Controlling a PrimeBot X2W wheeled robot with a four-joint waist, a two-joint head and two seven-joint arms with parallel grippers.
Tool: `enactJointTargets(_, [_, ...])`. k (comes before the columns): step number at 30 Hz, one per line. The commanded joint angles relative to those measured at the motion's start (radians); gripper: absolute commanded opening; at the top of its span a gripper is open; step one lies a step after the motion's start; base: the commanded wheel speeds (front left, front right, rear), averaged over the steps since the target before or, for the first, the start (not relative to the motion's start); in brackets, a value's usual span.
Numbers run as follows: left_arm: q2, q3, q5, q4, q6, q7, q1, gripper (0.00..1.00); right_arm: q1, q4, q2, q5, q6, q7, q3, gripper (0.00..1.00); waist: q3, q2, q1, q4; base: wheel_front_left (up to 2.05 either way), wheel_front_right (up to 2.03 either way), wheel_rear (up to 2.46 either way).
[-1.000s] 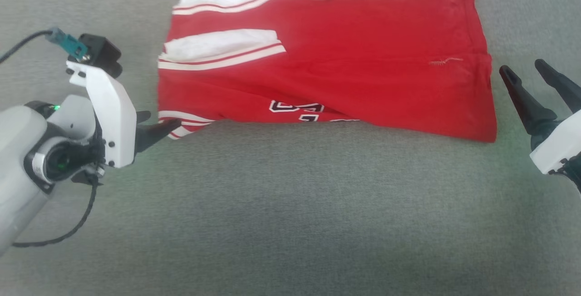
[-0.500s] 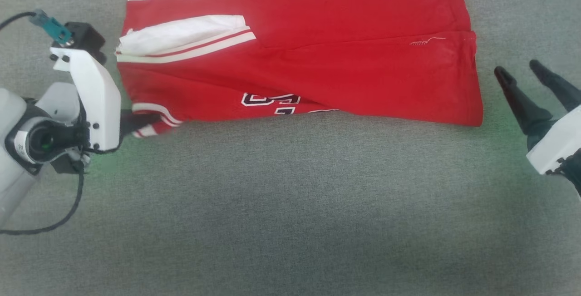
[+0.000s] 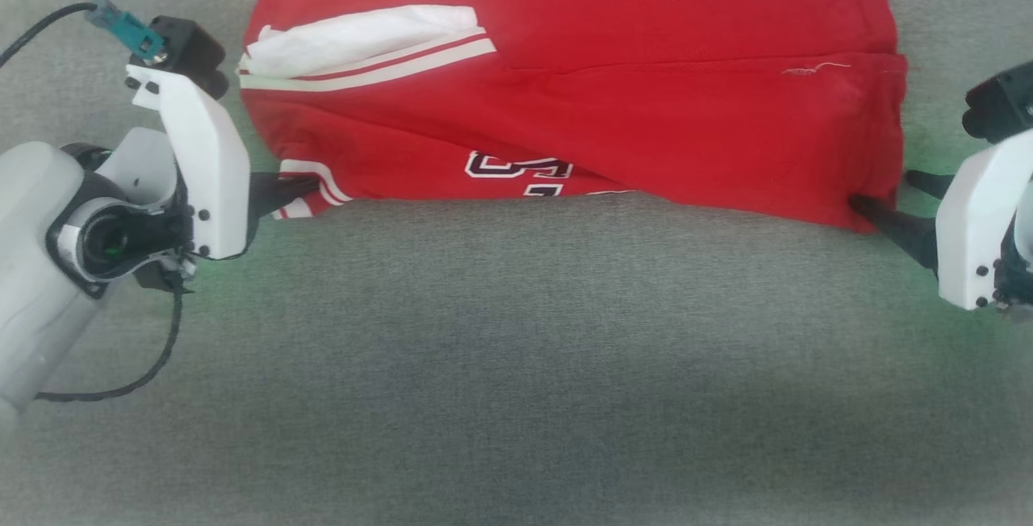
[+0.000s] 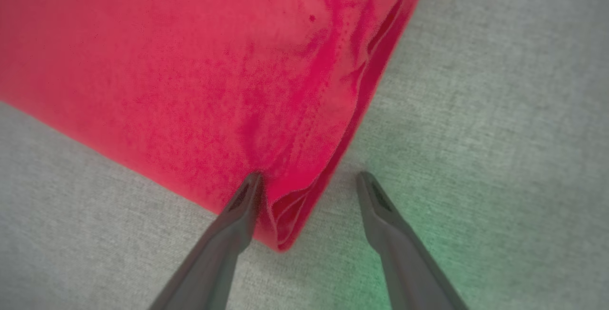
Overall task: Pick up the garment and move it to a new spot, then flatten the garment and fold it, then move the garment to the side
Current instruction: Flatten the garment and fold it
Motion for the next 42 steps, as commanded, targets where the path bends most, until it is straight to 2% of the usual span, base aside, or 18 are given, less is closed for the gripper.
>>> enactJointTargets(1, [-0.042,-0.028,0.019,0.006,-0.006,-0.004,0.027,0.00,-0.003,0.028,0.002,-0.014,0.000,0.044,0.032,1.00,0.006,-0.0001,0.0000,0.012,0.00,0.00,0.00])
enactJointTargets(2, [-0.049,-0.031,0.022,0.007,-0.008,-0.008,0.028,0.00,-0.008,0.035,0.001,-0.014,0.000,0.070,0.046,0.69,0.006,-0.0001,0.0000,0.017,0.00,0.00,0.00])
enactJointTargets(3, [-0.054,-0.033,0.023,0.007,-0.011,-0.011,0.029,0.00,-0.011,0.039,0.002,-0.012,0.000,0.092,0.056,0.23,0.007,-0.0001,0.0000,0.023,0.00,0.00,0.00])
enactJointTargets(4, [-0.057,-0.034,0.024,0.007,-0.015,-0.015,0.029,0.00,-0.015,0.041,0.004,-0.007,0.000,0.107,0.061,0.00,0.007,-0.0001,0.0000,0.027,0.00,0.00,0.00])
enactJointTargets(10, [-0.062,-0.022,0.028,-0.011,-0.048,-0.072,0.042,0.00,0.021,0.005,-0.027,0.009,0.000,0.117,0.042,0.00,-0.024,-0.0001,0.0000,0.056,0.00,0.00,0.00])
enactJointTargets(20, [0.022,0.000,-0.002,-0.145,-0.064,-0.158,0.158,0.00,0.129,-0.072,-0.094,0.054,0.000,0.085,0.015,0.00,-0.127,-0.0001,0.0000,0.077,0.00,0.00,0.00])
enactJointTargets(31, [0.183,-0.011,-0.046,-0.440,0.003,-0.235,0.367,0.00,0.303,-0.132,-0.202,0.126,0.000,0.087,-0.063,0.00,-0.171,-0.0001,0.0000,0.098,0.00,0.00,0.00])
enactJointTargets(36, [0.212,-0.005,-0.044,-0.504,0.038,-0.286,0.416,0.00,0.353,-0.148,-0.194,0.123,0.000,0.056,-0.113,0.00,-0.170,-0.0001,0.0000,0.100,0.00,0.00,0.00])
enactJointTargets(37, [0.214,-0.002,-0.034,-0.503,0.047,-0.300,0.421,0.22,0.360,-0.150,-0.187,0.117,0.000,0.044,-0.121,0.21,-0.171,-0.0001,0.0000,0.100,0.00,0.00,0.00])
enactJointTargets(38, [0.211,0.008,-0.029,-0.496,0.059,-0.322,0.423,0.59,0.366,-0.156,-0.178,0.112,0.000,0.027,-0.130,0.71,-0.171,-0.0001,0.0000,0.100,0.00,0.00,0.00])
enactJointTargets(39, [0.204,0.015,-0.036,-0.490,0.071,-0.341,0.428,0.89,0.370,-0.159,-0.164,0.112,0.000,0.006,-0.143,1.00,-0.172,-0.0001,0.0000,0.100,0.00,0.00,0.00])
enactJointTargets(40, [0.201,0.020,-0.037,-0.489,0.075,-0.357,0.433,0.98,0.373,-0.154,-0.149,0.109,0.000,-0.013,-0.158,1.00,-0.173,-0.0001,0.0000,0.098,0.00,0.00,0.00])
enactJointTargets(42, [0.212,0.037,-0.028,-0.483,0.085,-0.389,0.437,1.00,0.382,-0.162,-0.143,0.081,0.000,-0.044,-0.176,1.00,-0.175,-0.0001,0.0000,0.094,0.00,0.00,0.00])
